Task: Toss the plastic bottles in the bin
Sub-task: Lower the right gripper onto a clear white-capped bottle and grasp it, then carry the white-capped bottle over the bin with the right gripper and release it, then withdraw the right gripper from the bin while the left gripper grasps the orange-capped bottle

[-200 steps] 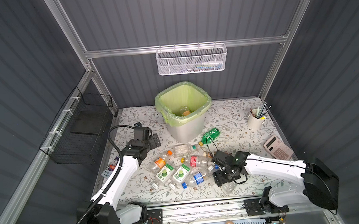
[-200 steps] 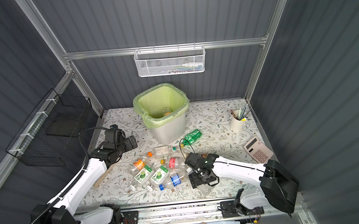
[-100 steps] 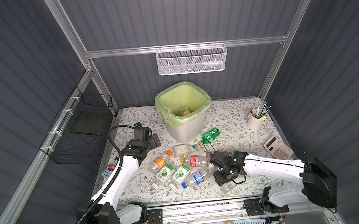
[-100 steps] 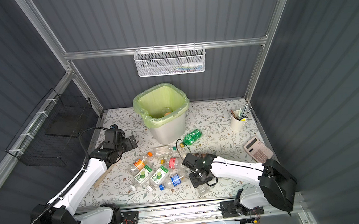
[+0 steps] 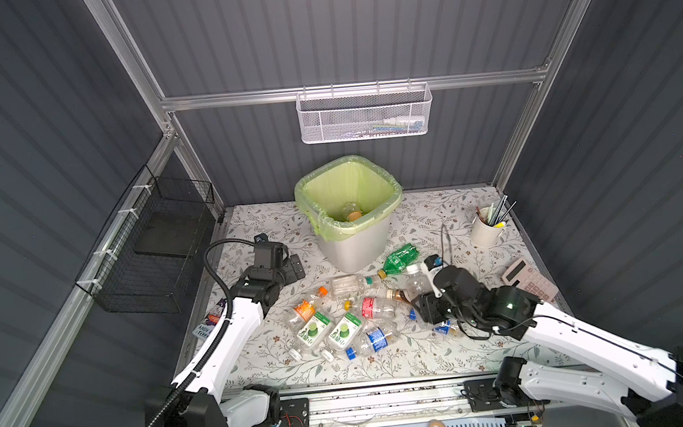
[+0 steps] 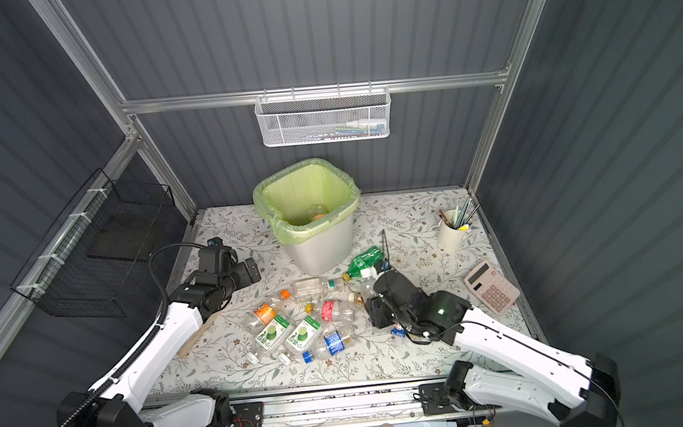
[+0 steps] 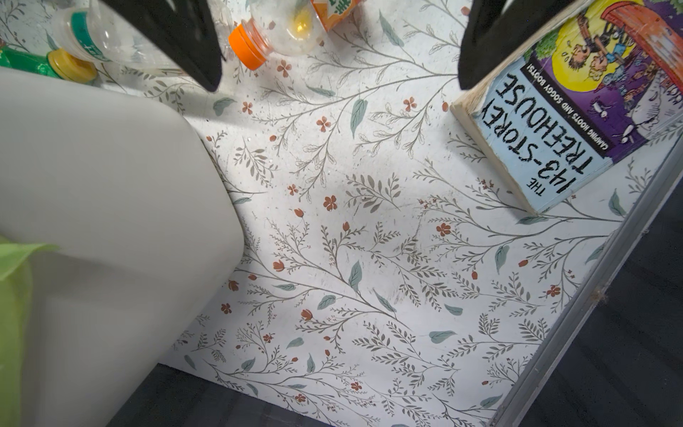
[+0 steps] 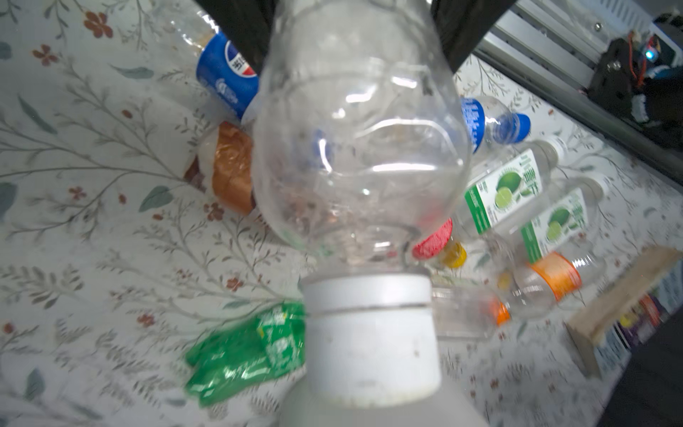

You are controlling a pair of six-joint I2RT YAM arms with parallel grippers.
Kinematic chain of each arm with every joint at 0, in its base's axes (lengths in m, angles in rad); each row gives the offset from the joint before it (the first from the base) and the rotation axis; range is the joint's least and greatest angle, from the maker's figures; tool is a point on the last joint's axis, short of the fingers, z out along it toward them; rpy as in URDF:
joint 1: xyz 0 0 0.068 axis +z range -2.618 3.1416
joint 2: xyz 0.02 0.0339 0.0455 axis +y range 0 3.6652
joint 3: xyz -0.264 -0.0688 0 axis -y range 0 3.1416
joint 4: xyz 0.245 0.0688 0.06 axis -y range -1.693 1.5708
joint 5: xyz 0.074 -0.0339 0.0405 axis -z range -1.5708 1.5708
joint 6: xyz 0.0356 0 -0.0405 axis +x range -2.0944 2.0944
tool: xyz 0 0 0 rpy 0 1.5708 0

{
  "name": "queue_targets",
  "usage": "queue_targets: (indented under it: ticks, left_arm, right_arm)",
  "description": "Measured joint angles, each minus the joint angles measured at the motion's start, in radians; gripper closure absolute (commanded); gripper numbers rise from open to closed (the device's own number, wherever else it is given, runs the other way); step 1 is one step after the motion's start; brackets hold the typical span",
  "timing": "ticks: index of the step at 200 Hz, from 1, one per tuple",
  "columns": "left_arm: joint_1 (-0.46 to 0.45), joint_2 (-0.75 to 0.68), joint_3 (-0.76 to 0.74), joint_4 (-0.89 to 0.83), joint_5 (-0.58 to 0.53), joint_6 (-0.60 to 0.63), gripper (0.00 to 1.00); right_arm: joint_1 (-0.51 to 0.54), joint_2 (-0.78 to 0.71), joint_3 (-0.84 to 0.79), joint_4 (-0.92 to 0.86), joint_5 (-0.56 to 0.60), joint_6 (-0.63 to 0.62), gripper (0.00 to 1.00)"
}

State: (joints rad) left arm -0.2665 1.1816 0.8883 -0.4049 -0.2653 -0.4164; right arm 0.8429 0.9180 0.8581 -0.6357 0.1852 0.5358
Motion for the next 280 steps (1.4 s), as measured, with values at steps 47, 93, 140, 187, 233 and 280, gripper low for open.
queue_targets:
  ticks: [47, 93, 140, 187, 233, 280]
  left_arm:
    - [0.0, -0.002, 0.0, -0.001, 0.0, 0.0, 0.0]
    - [0.0, -0.008, -0.013, -0.003, 0.0, -0.005, 0.0]
    - [0.0, -0.009, -0.013, -0.009, 0.0, -0.007, 0.0]
    - [0.0, -0.01, -0.013, -0.051, -0.014, -0.007, 0.0]
    - [-0.043, -0.036, -0.005, -0.104, -0.043, -0.004, 0.0]
    - [-0.174, 0.02, 0.042, -0.195, -0.061, 0.01, 0.01]
  right_arm:
    - [-0.219, -0.058, 0.117, 0.192, -0.034, -0.068, 0.43]
    - [-0.312, 0.184, 0.383, 0.395, -0.2, -0.116, 0.43]
    - [-0.33, 0.626, 0.846, 0.463, -0.435, -0.087, 0.3]
    - [-0.332, 0.946, 1.253, 0.158, -0.465, -0.136, 0.01]
    - [-0.37, 0.756, 1.077, 0.127, -0.35, -0.156, 0.01]
    - [-0.426, 0.476, 0.744, 0.272, -0.281, -0.126, 0.01]
